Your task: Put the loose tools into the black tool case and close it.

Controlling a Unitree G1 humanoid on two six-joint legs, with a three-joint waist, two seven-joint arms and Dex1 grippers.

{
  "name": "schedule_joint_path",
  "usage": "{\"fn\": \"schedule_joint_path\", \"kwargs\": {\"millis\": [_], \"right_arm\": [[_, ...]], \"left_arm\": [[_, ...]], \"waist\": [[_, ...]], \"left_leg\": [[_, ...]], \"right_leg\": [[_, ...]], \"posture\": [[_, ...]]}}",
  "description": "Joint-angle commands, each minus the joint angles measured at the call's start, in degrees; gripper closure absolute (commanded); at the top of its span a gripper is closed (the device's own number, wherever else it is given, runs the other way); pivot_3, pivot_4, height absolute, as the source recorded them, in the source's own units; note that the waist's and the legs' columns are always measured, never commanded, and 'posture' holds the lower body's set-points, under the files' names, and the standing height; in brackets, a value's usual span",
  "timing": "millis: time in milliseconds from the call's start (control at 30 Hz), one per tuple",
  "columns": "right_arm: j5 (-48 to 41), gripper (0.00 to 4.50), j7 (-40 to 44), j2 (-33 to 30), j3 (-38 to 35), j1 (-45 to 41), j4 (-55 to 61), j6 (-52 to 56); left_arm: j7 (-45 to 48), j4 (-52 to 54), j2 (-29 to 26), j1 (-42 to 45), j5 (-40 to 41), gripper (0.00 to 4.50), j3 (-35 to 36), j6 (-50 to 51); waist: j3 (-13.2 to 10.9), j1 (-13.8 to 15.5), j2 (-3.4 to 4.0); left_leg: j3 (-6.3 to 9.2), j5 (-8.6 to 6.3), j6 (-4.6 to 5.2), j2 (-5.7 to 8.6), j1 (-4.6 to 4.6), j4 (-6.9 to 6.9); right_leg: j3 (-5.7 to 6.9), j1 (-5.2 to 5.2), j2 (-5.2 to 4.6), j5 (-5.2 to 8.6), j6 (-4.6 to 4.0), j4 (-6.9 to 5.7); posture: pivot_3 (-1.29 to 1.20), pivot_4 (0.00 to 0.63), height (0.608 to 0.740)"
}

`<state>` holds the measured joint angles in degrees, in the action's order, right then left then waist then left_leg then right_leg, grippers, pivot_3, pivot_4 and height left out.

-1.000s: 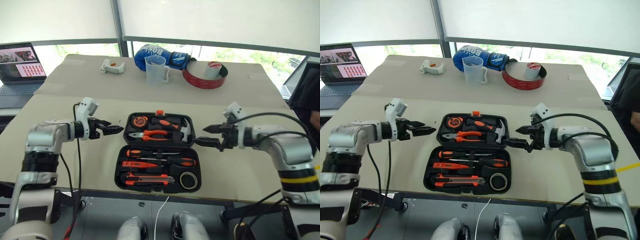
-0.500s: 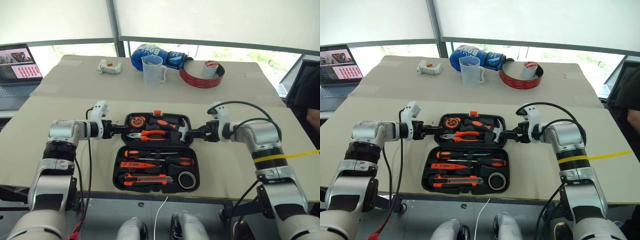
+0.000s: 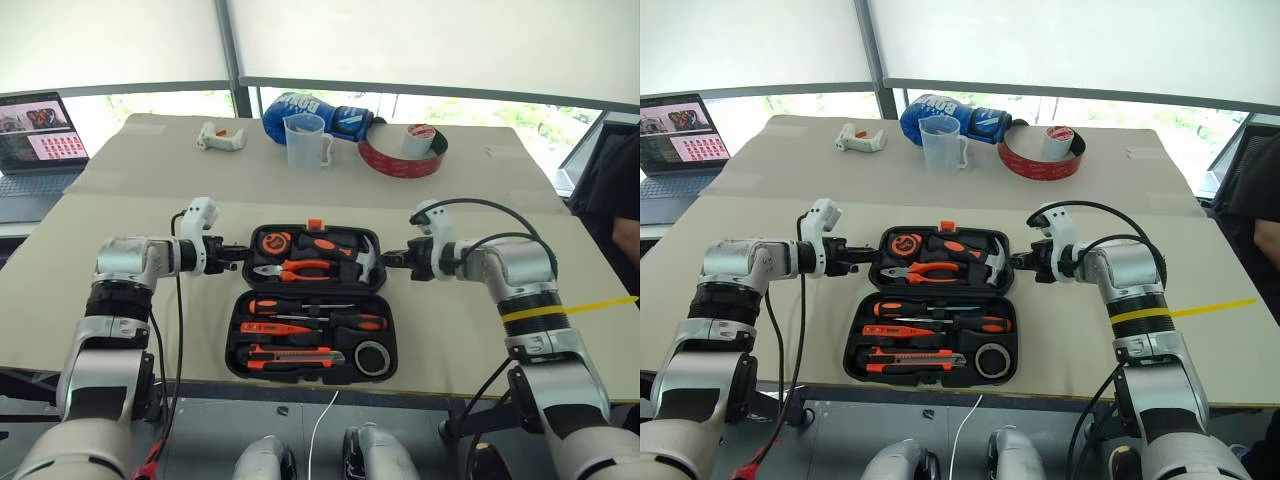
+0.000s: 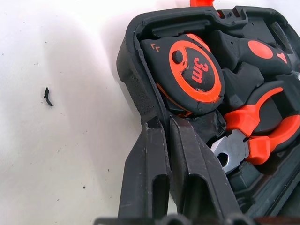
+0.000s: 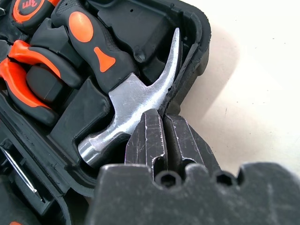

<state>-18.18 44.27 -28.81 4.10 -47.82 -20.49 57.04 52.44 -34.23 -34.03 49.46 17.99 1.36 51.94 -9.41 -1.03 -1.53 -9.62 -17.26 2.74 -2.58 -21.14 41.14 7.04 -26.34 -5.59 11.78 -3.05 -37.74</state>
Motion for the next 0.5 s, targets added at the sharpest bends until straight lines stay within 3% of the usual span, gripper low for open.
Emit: {"fn": "schedule_joint_path", "kwargs": {"millis": [33, 233, 367, 500], "right_arm": [[0.0, 4.49, 0.2, 0.1, -0.2, -0.5, 2.6, -2.1], [2.2, 4.49, -4.4, 1.0, -3.4, -0.8, 9.2, -13.4], [9.5, 4.49, -5.0, -2.4, 1.3, 6.0, 16.8, -26.5], [10.4, 4.49, -7.1, -2.3, -0.3, 11.5, 21.1, -32.3]], "left_arm": [[2.6, 4.0, 0.5, -1.7, 1.1, 4.50, -0.1, -3.0], [-3.7, 6.7, 2.3, -4.1, -3.3, 4.50, 2.4, -24.6], [-3.1, 8.6, 3.3, -6.4, -3.0, 4.50, 3.3, -32.7], [-1.8, 11.1, 2.5, -9.3, -3.1, 4.50, 3.3, -36.8]], "waist": [[0.0, 0.0, 0.00], [0.0, 0.2, 0.01], [0.0, 0.4, 0.00], [0.0, 0.3, 0.00]], "left_leg": [[0.00, 0.00, 0.00, 0.00, -0.01, 0.00], [0.00, 0.00, -0.02, 0.00, -0.05, -0.01], [0.00, 0.02, -0.02, 0.04, -0.56, -0.02], [-0.09, 0.07, 0.02, 0.06, -0.92, 0.00]], "right_leg": [[0.00, -0.01, 0.00, 0.00, 0.00, 0.00], [0.01, -0.05, -0.09, -0.10, -0.17, 0.00], [0.06, -0.49, -0.17, -0.15, -0.26, -0.05], [0.11, -0.77, 0.09, -0.17, -0.29, -0.13]], "posture": [[0.00, 0.150, 0.714], [0.00, 0.150, 0.714], [0.00, 0.150, 0.714], [0.00, 0.150, 0.714]]}}
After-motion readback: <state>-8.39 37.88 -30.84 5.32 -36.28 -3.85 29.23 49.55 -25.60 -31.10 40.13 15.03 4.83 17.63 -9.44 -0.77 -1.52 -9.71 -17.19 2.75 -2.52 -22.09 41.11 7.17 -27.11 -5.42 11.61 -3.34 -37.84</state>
